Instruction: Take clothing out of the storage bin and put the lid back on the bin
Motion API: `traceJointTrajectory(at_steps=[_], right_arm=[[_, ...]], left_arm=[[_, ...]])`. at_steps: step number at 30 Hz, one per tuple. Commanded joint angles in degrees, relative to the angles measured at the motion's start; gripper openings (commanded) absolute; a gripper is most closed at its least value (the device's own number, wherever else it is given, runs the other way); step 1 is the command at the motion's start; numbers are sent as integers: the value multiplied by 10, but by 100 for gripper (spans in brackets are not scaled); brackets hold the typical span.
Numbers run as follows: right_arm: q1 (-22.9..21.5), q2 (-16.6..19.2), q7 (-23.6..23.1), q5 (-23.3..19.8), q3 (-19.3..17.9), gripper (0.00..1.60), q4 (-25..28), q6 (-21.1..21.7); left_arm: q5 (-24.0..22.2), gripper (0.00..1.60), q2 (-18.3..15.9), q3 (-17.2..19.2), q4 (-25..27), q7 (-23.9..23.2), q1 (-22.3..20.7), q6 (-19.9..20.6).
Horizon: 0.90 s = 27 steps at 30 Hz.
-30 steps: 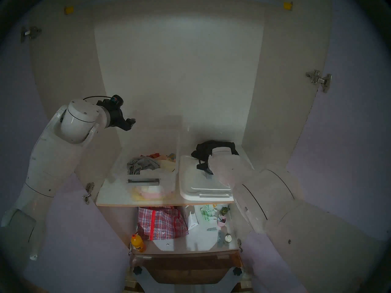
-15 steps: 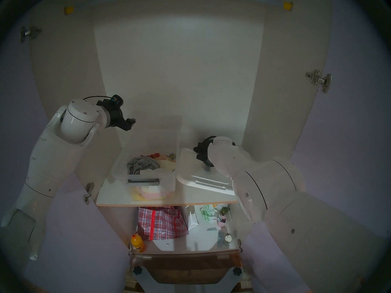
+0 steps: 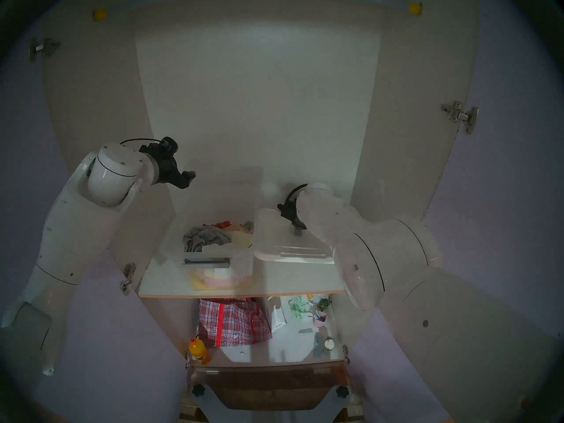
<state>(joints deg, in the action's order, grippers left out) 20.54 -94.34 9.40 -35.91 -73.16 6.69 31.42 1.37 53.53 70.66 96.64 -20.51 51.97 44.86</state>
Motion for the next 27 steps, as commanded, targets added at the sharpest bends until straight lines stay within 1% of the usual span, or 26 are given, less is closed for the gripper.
traceJointTrajectory(at_steps=[1, 9, 27], right_arm=[[-52, -10, 10, -12, -14, 0, 25, -4], [-72, -14, 30, -14, -22, 0, 27, -4], [-114, -24, 56, -23, -43, 0, 34, -6]], left_arm=[[0, 160, 0, 8, 12, 2, -17, -5], [0, 160, 0, 8, 12, 2, -17, -5], [0, 160, 0, 8, 12, 2, -17, -5]])
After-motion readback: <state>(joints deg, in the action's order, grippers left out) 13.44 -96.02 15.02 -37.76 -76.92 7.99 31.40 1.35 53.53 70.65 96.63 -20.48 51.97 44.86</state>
